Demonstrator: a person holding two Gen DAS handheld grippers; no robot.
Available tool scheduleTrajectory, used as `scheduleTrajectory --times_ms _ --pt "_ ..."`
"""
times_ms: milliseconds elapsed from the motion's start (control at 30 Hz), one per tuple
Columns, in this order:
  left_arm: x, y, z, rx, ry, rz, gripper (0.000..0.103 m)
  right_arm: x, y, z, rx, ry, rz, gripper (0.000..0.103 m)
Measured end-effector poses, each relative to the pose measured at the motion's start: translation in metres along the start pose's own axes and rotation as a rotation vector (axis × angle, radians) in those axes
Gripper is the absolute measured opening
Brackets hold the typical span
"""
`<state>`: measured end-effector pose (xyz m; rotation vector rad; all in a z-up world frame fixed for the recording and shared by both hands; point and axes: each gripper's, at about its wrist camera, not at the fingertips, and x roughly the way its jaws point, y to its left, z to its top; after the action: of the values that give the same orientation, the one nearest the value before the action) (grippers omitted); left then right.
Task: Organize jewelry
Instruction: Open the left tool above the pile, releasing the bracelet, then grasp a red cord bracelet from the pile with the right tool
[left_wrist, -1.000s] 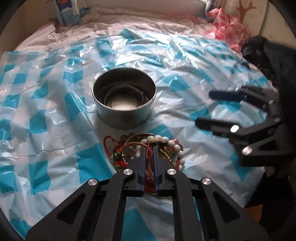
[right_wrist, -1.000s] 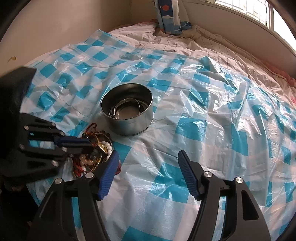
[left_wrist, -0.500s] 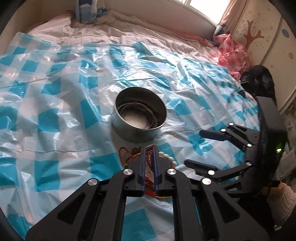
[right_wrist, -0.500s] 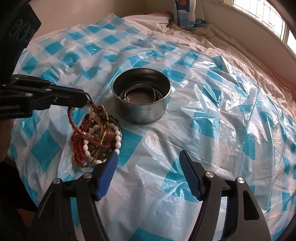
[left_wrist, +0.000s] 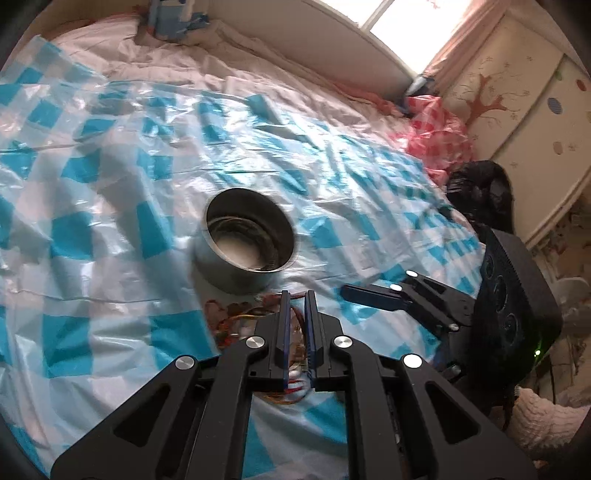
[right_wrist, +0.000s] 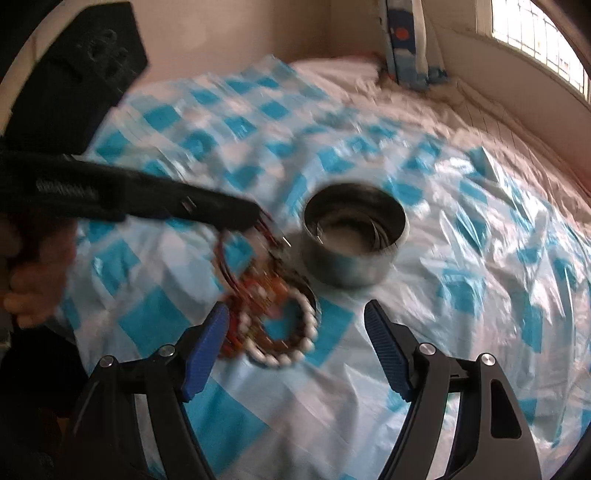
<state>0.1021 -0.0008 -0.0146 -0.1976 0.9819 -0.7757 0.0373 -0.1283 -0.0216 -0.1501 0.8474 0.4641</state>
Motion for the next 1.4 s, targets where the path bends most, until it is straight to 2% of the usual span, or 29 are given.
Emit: scheduleTrajectory --times_ms 67,100,167,233,267,333,400,433,467,533,700,833,1033,1133,1233,1300,1333,1400 --pt "-0.001 -0.005 0.0 0.012 -0.003 -0.033 0.007 -0.003 0.007 0.005 -0.017 -0.041 0.013 0.072" --pt "-0.001 -0.006 0.0 0.018 -0.001 -0.026 0.007 -0.002 0.01 0.007 -0.025 -0.044 0.026 0.068" --pt "0.002 -0.005 0.0 0.016 0.011 0.016 0.008 0.003 0.014 0.008 -0.041 -0.01 0.05 0.033" --pt "0.007 0.002 0.0 -0.001 0.027 0.091 0.017 0.008 0.011 0.006 -0.043 0.028 0.048 0.023" --pt "0.009 0.005 0.0 -0.009 0.034 0.135 0.02 0.01 0.008 0.003 -0.041 0.046 0.031 0.022" --pt "0.01 0.01 0.0 -0.019 0.037 0.2 0.033 0.013 -0.001 0.0 -0.019 0.074 0.009 0.022" --pt "0.013 0.018 0.0 -0.036 0.046 0.245 0.037 0.014 -0.014 -0.001 0.026 0.088 -0.015 0.022" --pt "0.014 0.019 0.0 -0.033 0.05 0.276 0.041 0.014 -0.02 -0.002 0.05 0.091 -0.018 0.029" --pt "0.017 0.02 0.0 -0.021 0.057 0.31 0.042 0.015 -0.027 -0.001 0.08 0.099 -0.012 0.038" --pt "0.021 0.022 -0.002 0.005 0.075 0.378 0.045 0.015 -0.033 -0.001 0.116 0.086 0.006 0.044" --pt "0.027 0.027 -0.003 0.02 0.098 0.482 0.046 0.013 -0.018 -0.002 0.07 0.056 0.038 0.044" --pt "0.024 0.035 -0.002 -0.011 0.087 0.494 0.048 0.02 -0.007 -0.001 0.019 0.065 -0.019 0.044" --pt "0.018 0.049 0.004 -0.088 0.049 0.473 0.049 0.021 -0.046 -0.003 0.198 0.059 -0.018 0.044" --pt "0.021 0.049 0.006 -0.091 0.045 0.452 0.049 0.025 -0.057 -0.004 0.25 0.066 0.019 0.044" --pt "0.027 0.042 0.008 -0.063 0.049 0.438 0.049 0.034 -0.055 -0.004 0.249 0.092 0.064 0.041" --pt "0.032 0.038 0.009 -0.04 0.053 0.431 0.049 0.04 -0.051 -0.004 0.235 0.109 0.085 0.034" --pt "0.034 0.037 0.01 -0.037 0.055 0.431 0.048 0.041 -0.05 -0.004 0.235 0.114 0.093 0.02" --pt "0.037 0.037 0.011 -0.039 0.063 0.427 0.049 0.044 -0.051 -0.004 0.245 0.126 0.117 0.008"
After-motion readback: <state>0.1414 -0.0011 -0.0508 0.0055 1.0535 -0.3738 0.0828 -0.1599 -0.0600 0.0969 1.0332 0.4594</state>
